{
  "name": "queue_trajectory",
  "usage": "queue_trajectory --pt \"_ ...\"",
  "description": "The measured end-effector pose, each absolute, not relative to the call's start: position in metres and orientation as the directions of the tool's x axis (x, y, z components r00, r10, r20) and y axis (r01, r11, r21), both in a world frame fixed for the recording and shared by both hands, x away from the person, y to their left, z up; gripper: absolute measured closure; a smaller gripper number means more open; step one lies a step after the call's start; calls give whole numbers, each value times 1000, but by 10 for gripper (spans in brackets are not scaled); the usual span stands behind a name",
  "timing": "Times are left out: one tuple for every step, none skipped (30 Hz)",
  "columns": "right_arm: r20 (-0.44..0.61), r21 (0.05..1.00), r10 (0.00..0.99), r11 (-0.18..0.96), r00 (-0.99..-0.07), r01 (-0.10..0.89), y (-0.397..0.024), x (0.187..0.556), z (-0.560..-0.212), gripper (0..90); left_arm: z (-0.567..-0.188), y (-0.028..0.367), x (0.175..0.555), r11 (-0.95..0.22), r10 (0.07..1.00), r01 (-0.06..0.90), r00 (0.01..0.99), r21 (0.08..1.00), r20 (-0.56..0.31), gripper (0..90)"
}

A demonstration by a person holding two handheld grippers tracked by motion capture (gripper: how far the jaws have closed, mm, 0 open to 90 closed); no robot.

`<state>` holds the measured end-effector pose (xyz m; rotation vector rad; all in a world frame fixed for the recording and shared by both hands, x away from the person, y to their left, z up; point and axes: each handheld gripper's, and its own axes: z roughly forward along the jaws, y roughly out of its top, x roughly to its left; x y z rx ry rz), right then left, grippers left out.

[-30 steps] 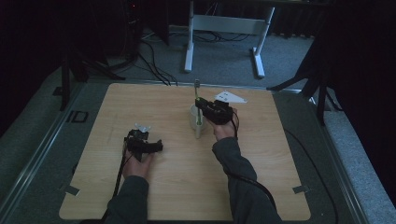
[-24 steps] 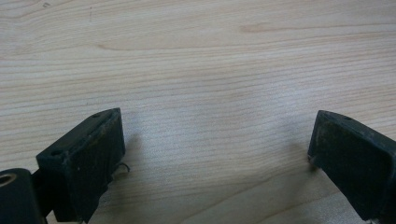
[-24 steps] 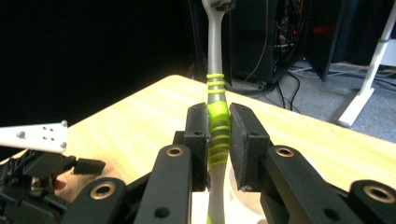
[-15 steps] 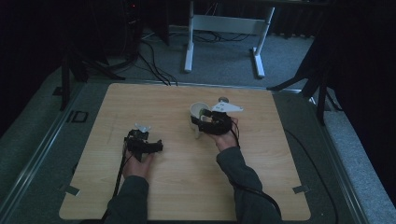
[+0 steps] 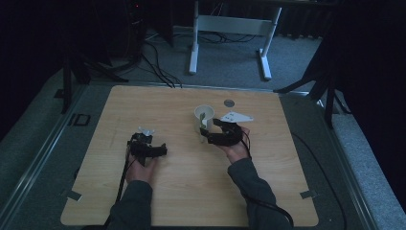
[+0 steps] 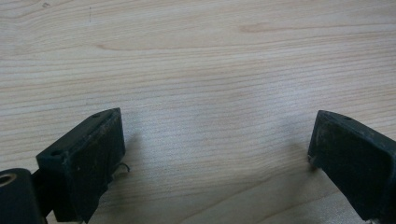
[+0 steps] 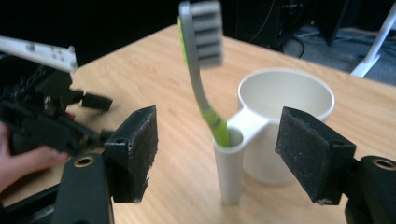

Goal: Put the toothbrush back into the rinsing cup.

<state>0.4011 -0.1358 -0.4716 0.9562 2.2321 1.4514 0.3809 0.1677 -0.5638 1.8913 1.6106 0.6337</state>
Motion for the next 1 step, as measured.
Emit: queue_trajectory --pt "99 886 680 272 -727 375 -138 400 -473 273 -564 168 381 -110 987 716 161 689 -9 40"
